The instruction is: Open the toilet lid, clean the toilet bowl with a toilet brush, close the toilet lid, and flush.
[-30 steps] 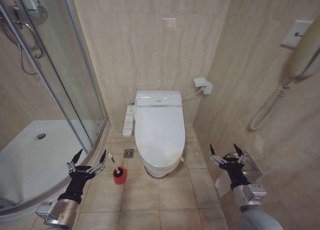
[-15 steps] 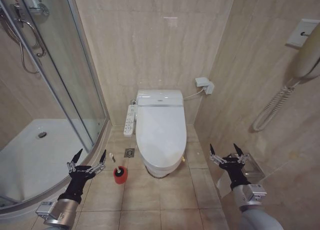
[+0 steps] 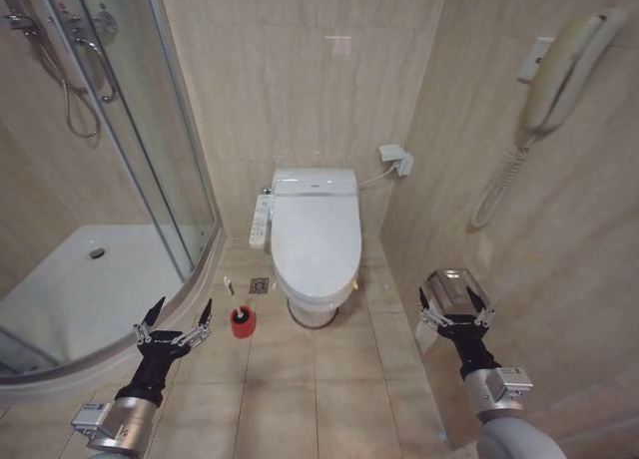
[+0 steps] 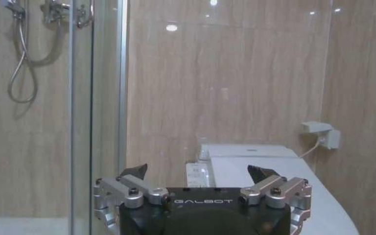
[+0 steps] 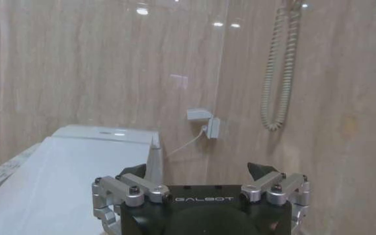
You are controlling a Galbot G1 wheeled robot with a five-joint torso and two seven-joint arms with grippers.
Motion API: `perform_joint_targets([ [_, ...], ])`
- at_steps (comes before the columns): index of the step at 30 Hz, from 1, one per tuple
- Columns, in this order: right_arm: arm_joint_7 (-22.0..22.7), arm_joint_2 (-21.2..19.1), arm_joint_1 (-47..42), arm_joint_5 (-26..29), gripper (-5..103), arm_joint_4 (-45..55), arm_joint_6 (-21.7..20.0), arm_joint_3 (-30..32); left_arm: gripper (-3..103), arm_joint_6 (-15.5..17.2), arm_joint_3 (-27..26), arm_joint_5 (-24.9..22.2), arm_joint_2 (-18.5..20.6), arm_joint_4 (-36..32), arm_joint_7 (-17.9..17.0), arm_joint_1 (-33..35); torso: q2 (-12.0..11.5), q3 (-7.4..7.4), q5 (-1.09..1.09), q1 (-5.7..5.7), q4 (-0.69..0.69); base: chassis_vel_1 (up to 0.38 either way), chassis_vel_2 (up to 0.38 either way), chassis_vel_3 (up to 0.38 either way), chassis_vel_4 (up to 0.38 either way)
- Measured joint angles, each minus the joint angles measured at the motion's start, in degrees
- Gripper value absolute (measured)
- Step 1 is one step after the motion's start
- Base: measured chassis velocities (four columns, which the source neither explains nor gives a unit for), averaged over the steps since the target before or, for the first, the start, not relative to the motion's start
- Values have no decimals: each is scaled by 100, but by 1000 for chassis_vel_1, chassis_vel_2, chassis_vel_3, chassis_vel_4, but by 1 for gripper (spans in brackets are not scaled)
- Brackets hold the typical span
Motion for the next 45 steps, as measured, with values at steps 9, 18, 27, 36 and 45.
perform_joint_targets([
  [9, 0, 0, 4, 0, 100, 0, 0, 0, 100, 0, 0, 0, 0, 0, 0, -7, -3, 3, 1, 8, -1, 30, -38, -26, 31],
  [18, 0, 0, 7, 0, 100, 0, 0, 0, 100, 0, 0, 0, 0, 0, 0, -5, -3, 2, 1, 6, -1, -26, 22, 33, -20],
  [27, 0, 0, 6, 0, 100, 0, 0, 0, 100, 0, 0, 0, 0, 0, 0, -6, -3, 3, 0, 6, -1, 0, 0, 0, 0],
  [36, 0, 0, 2, 0, 100, 0, 0, 0, 100, 0, 0, 0, 0, 0, 0, -1, -1, 1, 1, 2, -2, 51, -60, -60, 56],
  [45, 0, 0, 6, 0, 100, 0, 0, 0, 100, 0, 0, 0, 0, 0, 0, -6, -2, 3, 1, 6, 0, 11, -18, -5, 12],
])
